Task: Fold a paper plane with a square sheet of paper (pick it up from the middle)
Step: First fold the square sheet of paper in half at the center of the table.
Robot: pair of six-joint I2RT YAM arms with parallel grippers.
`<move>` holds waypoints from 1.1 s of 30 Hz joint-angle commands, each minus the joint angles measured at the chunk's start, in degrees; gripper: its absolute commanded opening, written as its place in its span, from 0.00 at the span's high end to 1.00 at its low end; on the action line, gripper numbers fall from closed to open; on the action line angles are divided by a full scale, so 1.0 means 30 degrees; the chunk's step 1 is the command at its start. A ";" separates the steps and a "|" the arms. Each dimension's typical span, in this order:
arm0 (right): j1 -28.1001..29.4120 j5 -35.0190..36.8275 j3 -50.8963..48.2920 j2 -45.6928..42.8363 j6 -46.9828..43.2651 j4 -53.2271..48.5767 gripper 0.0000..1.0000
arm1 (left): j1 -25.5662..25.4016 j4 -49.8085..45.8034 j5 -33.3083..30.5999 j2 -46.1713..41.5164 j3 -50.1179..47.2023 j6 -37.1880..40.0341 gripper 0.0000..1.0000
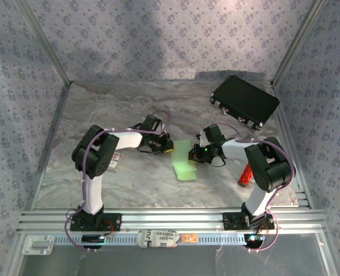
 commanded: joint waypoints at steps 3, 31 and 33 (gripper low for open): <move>0.0185 0.2809 -0.0858 0.1184 -0.0494 -0.2645 1.00 | 0.0376 -0.0657 -0.1152 0.0418 0.0225 -0.0056 1.00; 0.0189 0.2847 -0.0931 0.1068 -0.0663 -0.2855 1.00 | 0.0345 -0.1595 -0.0836 0.1675 0.2145 0.1295 1.00; 0.0184 0.2862 -0.0950 0.1067 -0.0670 -0.2893 1.00 | 0.0432 -0.1711 -0.1165 0.1749 0.2152 0.1440 1.00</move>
